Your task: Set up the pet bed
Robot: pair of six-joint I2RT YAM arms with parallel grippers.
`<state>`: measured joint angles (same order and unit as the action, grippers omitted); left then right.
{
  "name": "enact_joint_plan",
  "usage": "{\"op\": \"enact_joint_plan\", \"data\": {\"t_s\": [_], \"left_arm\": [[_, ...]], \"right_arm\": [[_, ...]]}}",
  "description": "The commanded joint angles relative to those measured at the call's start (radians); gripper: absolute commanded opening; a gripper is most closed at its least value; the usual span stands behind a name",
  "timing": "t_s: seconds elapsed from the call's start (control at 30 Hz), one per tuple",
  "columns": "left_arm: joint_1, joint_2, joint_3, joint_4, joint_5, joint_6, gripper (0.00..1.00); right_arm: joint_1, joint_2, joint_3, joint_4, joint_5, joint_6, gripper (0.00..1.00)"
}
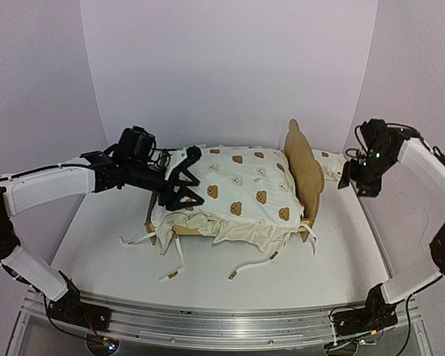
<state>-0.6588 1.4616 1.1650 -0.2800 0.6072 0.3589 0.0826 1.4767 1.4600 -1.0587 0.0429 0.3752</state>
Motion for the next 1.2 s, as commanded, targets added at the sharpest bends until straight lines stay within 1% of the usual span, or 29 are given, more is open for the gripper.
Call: {"op": "enact_joint_plan", "data": {"t_s": [0.0,0.07,0.1,0.13,0.2,0.27,0.33,0.43,0.5,0.53,0.63,0.67,0.7,0.73,0.77,0.8,0.83,0.87,0.93,1.0,1.17], "left_arm": [[0.201,-0.030,0.076,0.002,-0.029,-0.206,0.77],[0.299,-0.022,0.088,0.012,-0.041,-0.260,0.80],[0.345,-0.016,0.094,0.013,-0.051,-0.276,0.81],[0.388,-0.011,0.100,0.011,-0.071,-0.281,0.82],[0.436,0.004,0.109,-0.001,-0.121,-0.281,0.84],[0.466,0.024,0.129,-0.034,-0.177,-0.257,0.85],[0.472,0.047,0.143,-0.063,-0.233,-0.215,0.85],[0.473,0.081,0.153,-0.090,-0.300,-0.194,0.85],[0.474,0.107,0.163,-0.113,-0.312,-0.191,0.85],[0.473,0.120,0.168,-0.123,-0.313,-0.191,0.85],[0.474,0.161,0.188,-0.151,-0.311,-0.192,0.84],[0.474,0.171,0.197,-0.160,-0.307,-0.193,0.84],[0.474,0.184,0.207,-0.165,-0.302,-0.196,0.84],[0.474,0.196,0.216,-0.168,-0.297,-0.199,0.84],[0.473,0.205,0.225,-0.171,-0.292,-0.201,0.84],[0.473,0.214,0.232,-0.170,-0.287,-0.202,0.84],[0.473,0.221,0.238,-0.169,-0.281,-0.205,0.84],[0.473,0.226,0.245,-0.169,-0.277,-0.205,0.84],[0.474,0.233,0.248,-0.171,-0.266,-0.205,0.84],[0.473,0.229,0.236,-0.169,-0.257,-0.205,0.83],[0.475,0.173,0.151,-0.108,-0.225,-0.226,0.84]], "right_arm": [[-0.111,0.303,0.319,0.046,0.012,-0.085,0.70],[-0.136,0.455,0.473,0.063,0.006,-0.094,0.72],[-0.142,0.511,0.547,0.073,0.007,-0.098,0.74],[-0.147,0.601,0.624,0.086,0.008,-0.108,0.77],[-0.151,0.754,0.776,0.124,0.005,-0.120,0.80],[-0.153,0.865,0.882,0.208,0.006,-0.122,0.81],[-0.153,0.949,0.895,0.355,0.018,-0.113,0.84],[-0.153,1.018,0.800,0.674,0.046,-0.082,0.88],[-0.152,1.072,0.779,0.850,0.053,-0.065,0.88],[-0.152,1.111,0.792,0.892,0.057,-0.062,0.87],[-0.146,1.219,0.847,0.937,0.077,-0.059,0.84],[-0.146,1.246,0.851,0.949,0.076,-0.055,0.80],[-0.146,1.260,0.843,0.950,0.084,-0.043,0.68],[-0.145,1.267,0.827,0.952,0.096,-0.030,0.53],[-0.145,1.260,0.795,0.954,0.121,-0.018,0.33],[-0.145,1.237,0.752,0.969,0.143,-0.011,0.17],[-0.145,1.211,0.713,0.989,0.160,-0.010,0.05],[-0.145,1.181,0.668,1.018,0.179,-0.020,0.00],[-0.147,1.110,0.603,1.050,0.197,-0.054,0.00],[-0.147,1.021,0.597,1.051,0.195,-0.126,0.00],[-0.147,0.769,0.612,1.051,0.080,-0.238,0.00]]}}
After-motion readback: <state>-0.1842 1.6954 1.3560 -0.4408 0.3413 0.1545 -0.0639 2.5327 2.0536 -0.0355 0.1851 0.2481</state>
